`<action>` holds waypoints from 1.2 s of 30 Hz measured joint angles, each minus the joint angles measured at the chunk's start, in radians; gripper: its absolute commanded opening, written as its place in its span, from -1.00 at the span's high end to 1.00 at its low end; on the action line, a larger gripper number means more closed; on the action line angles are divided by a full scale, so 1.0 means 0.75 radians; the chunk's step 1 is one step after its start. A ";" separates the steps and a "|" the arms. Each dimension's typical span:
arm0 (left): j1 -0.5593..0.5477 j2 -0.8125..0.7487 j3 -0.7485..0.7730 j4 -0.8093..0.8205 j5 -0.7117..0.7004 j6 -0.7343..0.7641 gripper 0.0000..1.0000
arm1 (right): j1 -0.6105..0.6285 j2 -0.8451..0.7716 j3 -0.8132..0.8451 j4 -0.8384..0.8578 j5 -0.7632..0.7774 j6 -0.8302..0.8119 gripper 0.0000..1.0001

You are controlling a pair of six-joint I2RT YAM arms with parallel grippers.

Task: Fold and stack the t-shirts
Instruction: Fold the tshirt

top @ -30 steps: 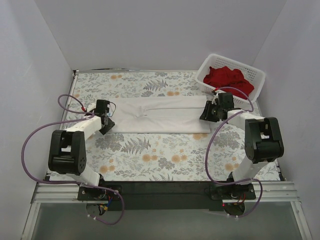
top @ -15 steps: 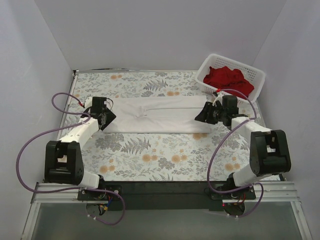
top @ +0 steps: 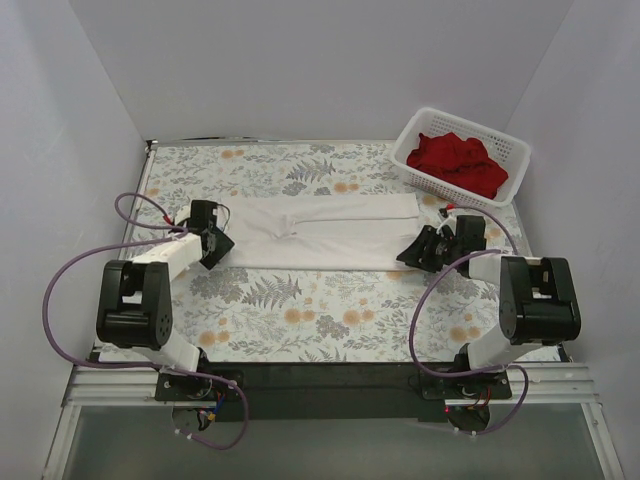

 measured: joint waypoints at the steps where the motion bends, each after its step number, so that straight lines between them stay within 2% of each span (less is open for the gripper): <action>1: 0.001 -0.016 -0.019 0.012 0.005 -0.004 0.10 | -0.012 -0.023 -0.017 -0.009 0.003 -0.002 -0.01; 7: 0.001 -0.265 -0.201 -0.095 0.043 -0.018 0.04 | -0.033 -0.227 -0.078 -0.217 0.127 -0.065 -0.12; 11: 0.001 -0.431 -0.210 -0.198 0.049 -0.006 -0.01 | -0.019 -0.363 -0.076 -0.345 0.178 -0.097 -0.15; 14: 0.001 -0.474 -0.138 -0.217 0.070 -0.002 -0.03 | 0.080 -0.416 -0.035 -0.361 0.163 -0.080 -0.18; 17: -0.002 -0.453 -0.052 -0.172 0.104 0.004 0.02 | 0.244 -0.402 0.041 -0.269 0.113 -0.014 -0.18; 21: -0.010 -0.362 0.006 -0.083 0.151 0.008 0.03 | 0.484 -0.241 0.213 -0.089 0.049 0.091 -0.18; 26: -0.019 -0.309 -0.039 -0.023 0.162 0.020 0.03 | 0.703 0.074 0.511 0.064 0.005 0.180 -0.17; 36: -0.038 -0.434 -0.182 -0.016 0.032 0.087 0.04 | 0.892 0.585 0.970 0.190 -0.055 0.312 -0.16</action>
